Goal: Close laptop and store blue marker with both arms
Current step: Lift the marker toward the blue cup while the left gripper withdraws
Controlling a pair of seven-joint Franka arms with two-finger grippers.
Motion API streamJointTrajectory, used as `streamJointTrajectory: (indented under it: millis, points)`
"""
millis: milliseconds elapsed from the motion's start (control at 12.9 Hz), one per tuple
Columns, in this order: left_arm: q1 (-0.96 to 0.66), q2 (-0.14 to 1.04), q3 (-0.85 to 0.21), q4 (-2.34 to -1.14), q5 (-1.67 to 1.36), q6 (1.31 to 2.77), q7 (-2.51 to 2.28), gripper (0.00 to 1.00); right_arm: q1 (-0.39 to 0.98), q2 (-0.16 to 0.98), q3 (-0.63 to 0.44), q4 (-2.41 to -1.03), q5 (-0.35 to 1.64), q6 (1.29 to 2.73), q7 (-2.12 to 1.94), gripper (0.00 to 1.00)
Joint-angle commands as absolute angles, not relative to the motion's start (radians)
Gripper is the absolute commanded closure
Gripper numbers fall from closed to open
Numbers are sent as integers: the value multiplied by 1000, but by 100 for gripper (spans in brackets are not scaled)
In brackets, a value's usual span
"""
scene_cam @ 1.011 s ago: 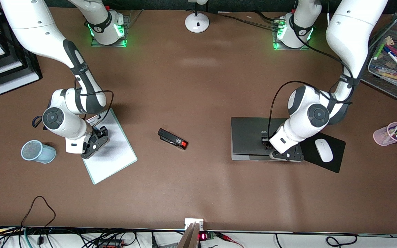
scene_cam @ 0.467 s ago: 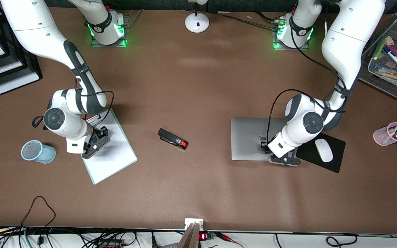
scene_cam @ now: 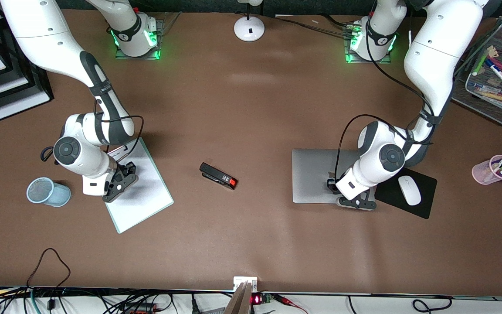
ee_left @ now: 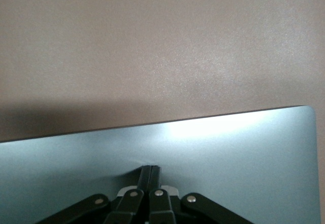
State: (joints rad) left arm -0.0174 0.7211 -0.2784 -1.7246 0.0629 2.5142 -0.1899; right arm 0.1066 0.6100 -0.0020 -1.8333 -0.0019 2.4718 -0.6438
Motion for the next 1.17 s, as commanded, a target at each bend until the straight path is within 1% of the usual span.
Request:
streamJointTrajectory:
  millis: [0, 78, 156, 233, 311, 389, 467, 622, 856, 1089]
  points:
    - [-8, 707, -284, -1661, 83, 2414, -189, 96, 97, 588, 6, -1740, -2, 2348, -660, 98]
    - [-9, 681, -288, -1625, 80, 2320, -189, 94, 94, 586, 6, -1679, 2, 2270, -660, 98]
    - [-9, 664, -291, -1577, 78, 2205, -189, 90, 92, 584, 5, -1622, 3, 2193, -660, 98]
    - [-8, 658, -293, -1521, 71, 2090, -186, 68, 91, 578, 5, -1580, 3, 2133, -663, 98]
    - [-5, 649, -296, -1493, 68, 2015, -186, 46, 89, 566, 3, -1565, 3, 2105, -675, 98]
    - [-5, 617, -296, -1485, 67, 1961, -184, 17, 86, 537, 5, -1563, 12, 2096, -690, 98]
    - [-5, 574, -296, -1483, 67, 1900, -184, 0, 81, 516, 3, -1563, 30, 2089, -716, 98]
    - [-5, 491, -296, -1480, 67, 1786, -184, 0, 31, 470, 5, -1563, 107, 2051, -884, 98]
    - [-5, 388, -287, -1479, 81, 1712, -187, 0, -63, 428, 3, -1562, 280, 1984, -1176, 98]
    - [-2, 313, -279, -1473, 83, 1609, -184, 0, -176, 417, 2, -1543, 429, 1931, -1458, 98]
